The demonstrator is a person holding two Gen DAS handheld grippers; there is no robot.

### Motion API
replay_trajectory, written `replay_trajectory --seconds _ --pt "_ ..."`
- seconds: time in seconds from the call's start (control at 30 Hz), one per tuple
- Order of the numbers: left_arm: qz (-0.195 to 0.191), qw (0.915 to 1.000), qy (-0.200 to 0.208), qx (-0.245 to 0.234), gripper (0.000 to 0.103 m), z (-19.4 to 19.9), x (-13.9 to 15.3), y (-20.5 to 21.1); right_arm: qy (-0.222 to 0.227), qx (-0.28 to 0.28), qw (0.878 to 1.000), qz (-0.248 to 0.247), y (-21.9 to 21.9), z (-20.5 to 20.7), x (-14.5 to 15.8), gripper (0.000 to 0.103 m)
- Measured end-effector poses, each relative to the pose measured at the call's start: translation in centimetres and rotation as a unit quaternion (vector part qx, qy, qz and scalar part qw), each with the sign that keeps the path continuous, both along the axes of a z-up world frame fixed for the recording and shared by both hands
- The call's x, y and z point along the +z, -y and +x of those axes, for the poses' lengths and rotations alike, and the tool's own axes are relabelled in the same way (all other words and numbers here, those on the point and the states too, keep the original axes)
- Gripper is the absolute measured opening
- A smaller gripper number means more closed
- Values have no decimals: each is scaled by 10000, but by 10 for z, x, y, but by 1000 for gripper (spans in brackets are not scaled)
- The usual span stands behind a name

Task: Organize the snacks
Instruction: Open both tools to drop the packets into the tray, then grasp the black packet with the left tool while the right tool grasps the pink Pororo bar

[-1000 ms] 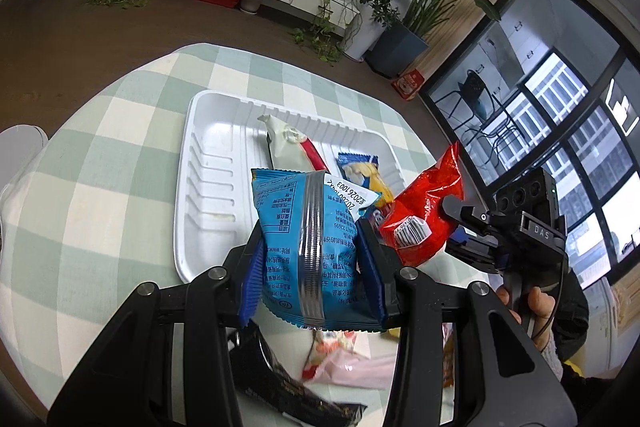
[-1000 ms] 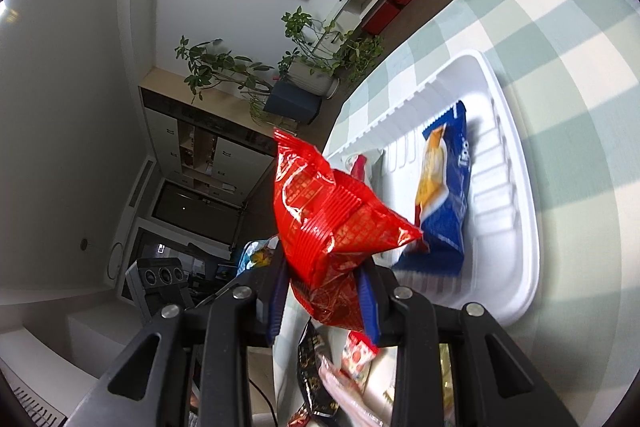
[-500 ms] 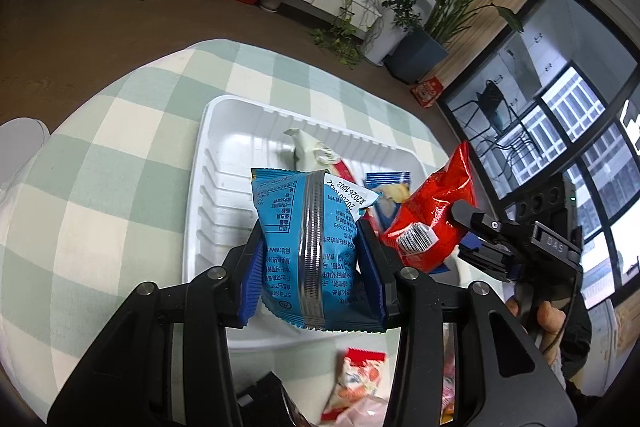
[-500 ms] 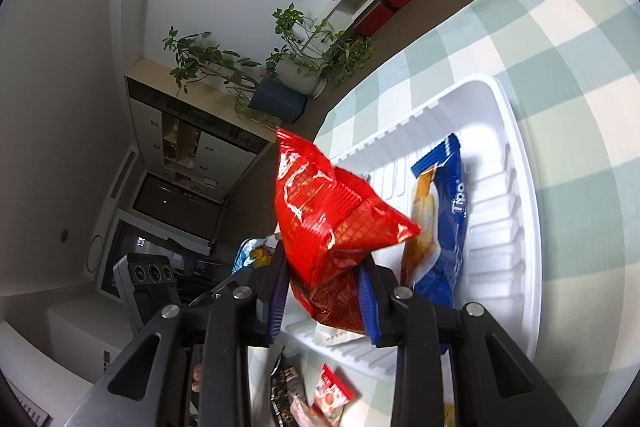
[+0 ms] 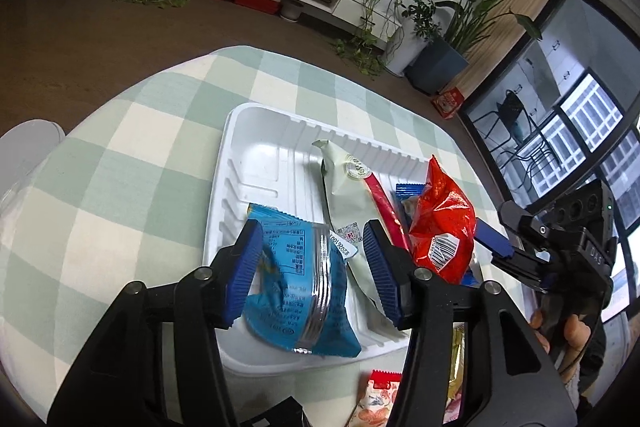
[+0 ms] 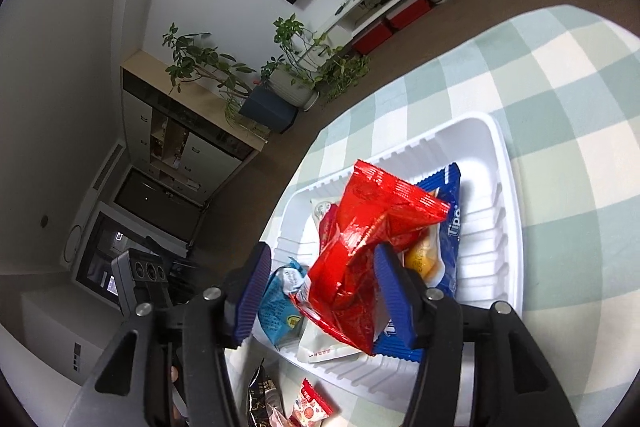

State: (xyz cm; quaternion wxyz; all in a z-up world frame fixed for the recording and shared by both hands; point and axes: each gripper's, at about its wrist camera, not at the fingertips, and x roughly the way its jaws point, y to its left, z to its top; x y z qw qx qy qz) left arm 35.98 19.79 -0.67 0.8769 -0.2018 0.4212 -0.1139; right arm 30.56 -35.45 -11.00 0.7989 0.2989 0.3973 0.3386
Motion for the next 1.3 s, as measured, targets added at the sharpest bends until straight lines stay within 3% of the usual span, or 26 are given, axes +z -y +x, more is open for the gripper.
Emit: replay_trajectory --seconds 0.3,0.6,0.77,1.0,1.3 --pt "59 9998 75 145 52 -42 14 -3 363 60 9992 -184 -1 -23 26 61" --pt "-75 9993 55 369 54 -110 21 -5 909 -114 9931 -732 15 -92 36 73" --pt "-103 9987 -78 487 54 -143 13 -1 1098 -407 9863 -1161 31 -131 30 73" --pt "-96 9977 -272 606 54 -166 -6 6 877 -666 9772 -1818 41 -166 0 73" --pt "-66 9971 -394 650 54 -175 -20 13 482 -275 9866 -1532 28 -190 -28 73"
